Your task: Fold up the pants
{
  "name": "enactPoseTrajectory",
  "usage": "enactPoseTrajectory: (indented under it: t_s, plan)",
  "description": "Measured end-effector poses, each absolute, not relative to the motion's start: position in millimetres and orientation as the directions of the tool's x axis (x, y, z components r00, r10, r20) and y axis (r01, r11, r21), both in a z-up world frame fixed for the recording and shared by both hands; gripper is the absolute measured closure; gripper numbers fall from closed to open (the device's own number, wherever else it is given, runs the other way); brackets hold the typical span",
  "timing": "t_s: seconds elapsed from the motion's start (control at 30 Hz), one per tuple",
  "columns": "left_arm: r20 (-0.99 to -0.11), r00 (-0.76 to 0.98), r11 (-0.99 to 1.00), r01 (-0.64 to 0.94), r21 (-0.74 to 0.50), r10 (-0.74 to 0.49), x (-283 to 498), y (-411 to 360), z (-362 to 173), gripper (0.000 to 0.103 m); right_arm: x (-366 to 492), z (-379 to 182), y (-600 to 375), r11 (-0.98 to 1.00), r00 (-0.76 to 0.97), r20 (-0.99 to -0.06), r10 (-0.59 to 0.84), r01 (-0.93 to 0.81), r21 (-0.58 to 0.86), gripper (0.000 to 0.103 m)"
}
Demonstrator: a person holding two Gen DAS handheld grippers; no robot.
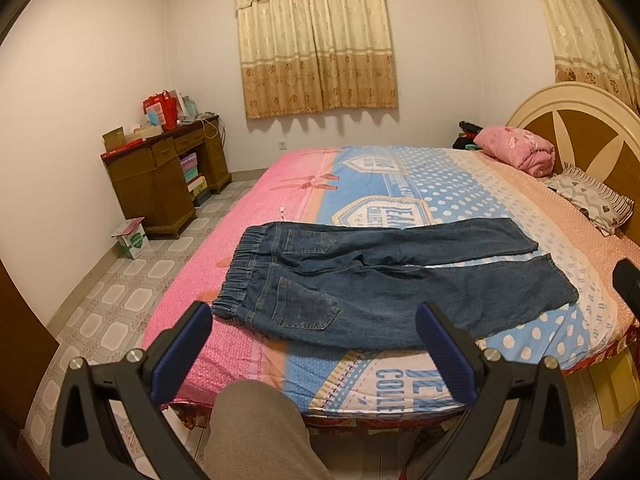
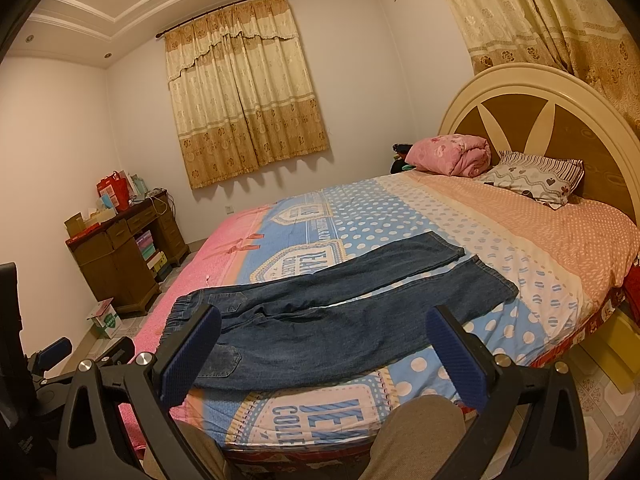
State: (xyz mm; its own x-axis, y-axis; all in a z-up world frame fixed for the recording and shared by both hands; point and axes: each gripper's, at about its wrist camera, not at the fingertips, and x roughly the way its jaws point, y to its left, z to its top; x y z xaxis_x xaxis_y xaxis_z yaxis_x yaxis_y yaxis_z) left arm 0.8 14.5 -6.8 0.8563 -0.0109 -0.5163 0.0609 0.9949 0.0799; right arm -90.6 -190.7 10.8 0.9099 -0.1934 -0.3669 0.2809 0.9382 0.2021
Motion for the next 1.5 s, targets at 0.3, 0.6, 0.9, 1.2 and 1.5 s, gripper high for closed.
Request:
enactPoseTrajectory:
  t_s: [0.3,0.6,0.9,1.2,1.5]
  plan:
    - [-0.525,0.851,0.995,0.058,0.077,-0.009,1,16,-11,0.0,-91,4,-190,0.937,0.906,-0.374,-0.2,0.288,0.199,0.001]
    - [-0.542,0.84,0.995,0.056,0.079,-0.004,1,20,-19,0.0,-84,-6,-193,0.931,0.895,-0.403,-0.191,0.296,0.215,0.001]
    - [-0.544,0.839,0.995,0.055,0.081,-0.002,1,19,-18,0.0,-84,-5,-193,0.931,0.895,-0.403,-0.19,0.295,0.216,0.001]
    - [-0.552,0.834,0.995,0.06,0.083,-0.004,0,19,-21,0.0,-81,-6,-193,0.929,0.889,-0.416,-0.189,0.299,0.217,0.001]
    - [-0.597,0.802,0.996,0.04,0.077,0.014,35,30,-52,0.0,-66,-29,-231,0.895,0.84,-0.484,-0.244,0.387,0.222,0.001]
